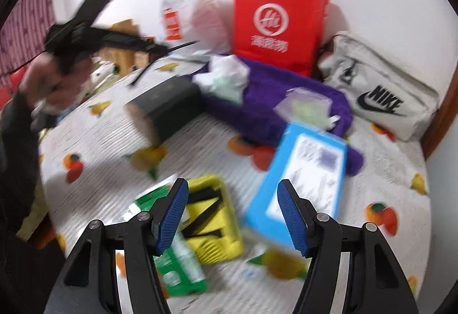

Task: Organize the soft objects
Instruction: 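Grasp the green sachet with the right tool while the left tool carries the strap to the towel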

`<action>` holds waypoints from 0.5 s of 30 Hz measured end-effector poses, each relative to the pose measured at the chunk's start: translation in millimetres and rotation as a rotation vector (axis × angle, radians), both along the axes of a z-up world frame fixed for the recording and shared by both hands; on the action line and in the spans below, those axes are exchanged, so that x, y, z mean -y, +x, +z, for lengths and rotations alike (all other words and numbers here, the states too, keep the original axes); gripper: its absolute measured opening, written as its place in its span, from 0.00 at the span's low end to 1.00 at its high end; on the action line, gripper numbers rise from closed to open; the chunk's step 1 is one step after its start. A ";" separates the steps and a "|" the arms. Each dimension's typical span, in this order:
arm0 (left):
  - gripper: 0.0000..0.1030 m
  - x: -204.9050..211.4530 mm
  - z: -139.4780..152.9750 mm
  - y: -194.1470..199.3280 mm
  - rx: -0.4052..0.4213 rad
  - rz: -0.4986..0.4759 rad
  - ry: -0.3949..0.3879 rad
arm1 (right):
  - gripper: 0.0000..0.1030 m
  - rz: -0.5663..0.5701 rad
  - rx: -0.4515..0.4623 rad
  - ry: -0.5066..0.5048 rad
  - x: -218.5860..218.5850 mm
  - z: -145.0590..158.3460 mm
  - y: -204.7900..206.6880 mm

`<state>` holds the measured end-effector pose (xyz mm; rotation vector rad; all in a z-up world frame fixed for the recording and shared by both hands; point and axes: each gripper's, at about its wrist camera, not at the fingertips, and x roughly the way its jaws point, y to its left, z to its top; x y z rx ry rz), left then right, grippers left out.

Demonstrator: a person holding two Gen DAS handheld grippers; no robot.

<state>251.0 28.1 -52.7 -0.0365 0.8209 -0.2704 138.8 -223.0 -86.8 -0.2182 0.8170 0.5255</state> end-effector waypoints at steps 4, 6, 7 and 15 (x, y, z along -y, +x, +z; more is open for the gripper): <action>0.19 6.5 -3.2 9.0 -0.003 -0.020 -0.010 | 0.63 0.034 -0.037 0.008 -13.4 -15.0 -21.3; 0.19 9.4 -5.4 14.8 -0.009 -0.030 -0.008 | 0.63 0.048 -0.037 0.006 -19.5 -20.7 -31.4; 0.19 11.1 -6.6 17.2 -0.012 -0.033 -0.006 | 0.63 0.057 -0.040 0.002 -22.5 -23.6 -35.4; 0.19 19.5 -18.5 30.3 -0.032 -0.060 -0.009 | 0.63 0.105 -0.040 -0.050 -34.6 -36.4 -46.6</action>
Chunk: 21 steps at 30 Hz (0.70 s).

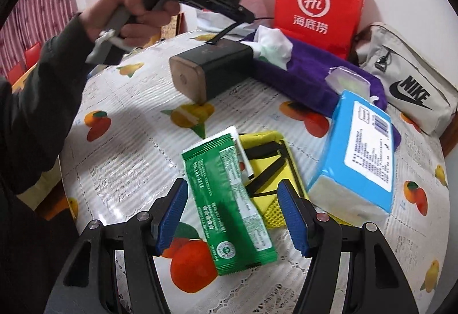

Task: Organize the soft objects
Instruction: 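Grasp the green sachet with the right tool while the left tool carries the strap to the towel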

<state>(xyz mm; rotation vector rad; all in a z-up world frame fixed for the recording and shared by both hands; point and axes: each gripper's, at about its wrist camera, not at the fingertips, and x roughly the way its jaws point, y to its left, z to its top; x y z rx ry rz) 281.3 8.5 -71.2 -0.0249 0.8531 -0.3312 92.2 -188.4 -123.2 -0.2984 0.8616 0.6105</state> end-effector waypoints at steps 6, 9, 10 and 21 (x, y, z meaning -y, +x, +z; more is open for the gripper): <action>0.19 3.1 -5.1 -0.1 -0.012 -0.023 -0.013 | 0.63 0.037 -0.007 -0.059 -13.7 -12.5 -3.7; 0.19 4.0 -6.0 1.6 -0.018 -0.031 -0.012 | 0.62 0.058 0.002 -0.115 -23.0 -21.2 -6.7; 0.19 4.0 -5.7 2.6 -0.017 -0.033 -0.011 | 0.58 0.061 0.011 -0.155 -26.8 -26.1 -7.7; 0.19 6.2 -3.0 16.4 -0.016 -0.027 -0.002 | 0.36 0.035 0.044 -0.089 -16.1 -13.8 -6.3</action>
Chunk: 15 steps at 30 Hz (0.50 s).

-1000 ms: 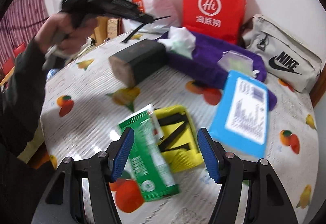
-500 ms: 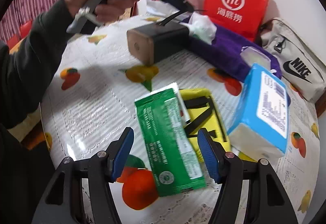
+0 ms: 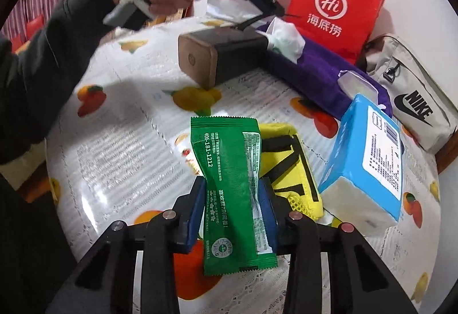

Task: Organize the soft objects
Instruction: 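Grasp the green sachet with the right tool while the left tool carries the strap to the towel, then open the left tool to drop the strap on the towel while the right tool carries the sachet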

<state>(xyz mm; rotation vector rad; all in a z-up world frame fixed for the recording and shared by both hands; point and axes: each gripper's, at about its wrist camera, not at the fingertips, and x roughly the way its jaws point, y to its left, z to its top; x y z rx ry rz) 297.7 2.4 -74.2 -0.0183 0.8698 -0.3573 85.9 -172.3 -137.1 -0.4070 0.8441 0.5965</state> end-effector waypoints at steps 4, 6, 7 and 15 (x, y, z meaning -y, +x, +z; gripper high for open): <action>0.19 2.0 -1.4 6.2 -0.005 0.004 0.010 | 0.36 -0.014 0.003 0.061 4.3 7.5 -0.3; 0.19 3.4 -1.5 9.7 -0.004 0.002 0.014 | 0.36 -0.036 0.009 0.084 9.8 11.0 -0.4; 0.19 4.4 -1.7 12.2 -0.005 0.001 0.015 | 0.36 -0.048 0.013 0.088 12.5 12.3 -0.6; 0.19 12.9 -5.9 30.0 -0.028 0.000 0.021 | 0.36 -0.205 0.047 0.101 49.2 23.2 0.2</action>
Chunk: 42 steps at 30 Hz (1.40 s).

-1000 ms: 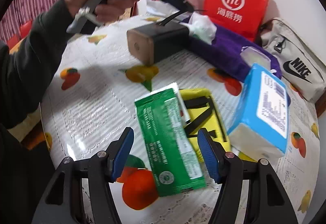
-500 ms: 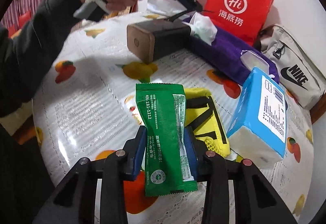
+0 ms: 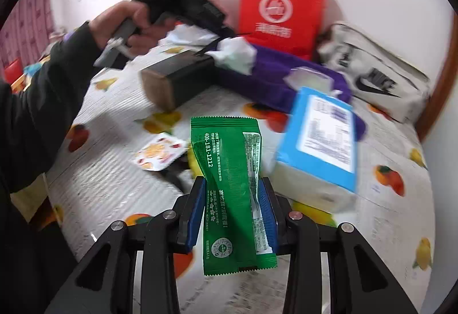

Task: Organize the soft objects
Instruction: 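Open the left tool to drop the strap on the towel while the right tool carries the sachet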

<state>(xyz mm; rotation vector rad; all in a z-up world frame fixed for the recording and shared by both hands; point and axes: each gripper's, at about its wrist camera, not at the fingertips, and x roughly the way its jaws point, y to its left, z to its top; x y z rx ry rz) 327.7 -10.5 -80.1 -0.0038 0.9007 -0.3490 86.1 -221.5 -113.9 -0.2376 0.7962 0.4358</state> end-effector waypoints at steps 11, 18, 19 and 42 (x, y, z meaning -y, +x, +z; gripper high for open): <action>0.19 19.4 -5.9 36.6 -0.020 -0.004 0.019 | 0.36 -0.181 0.056 0.021 54.5 13.1 15.7; 0.19 26.2 -15.2 59.6 -0.049 0.013 0.035 | 0.36 -0.244 0.091 0.044 77.3 17.8 32.3; 0.19 27.3 -17.7 63.0 -0.056 0.019 0.040 | 0.36 -0.245 0.088 0.046 79.5 17.5 35.6; 0.47 13.9 -17.4 55.7 -0.092 0.057 0.035 | 0.36 -0.272 0.153 0.060 68.0 43.0 102.9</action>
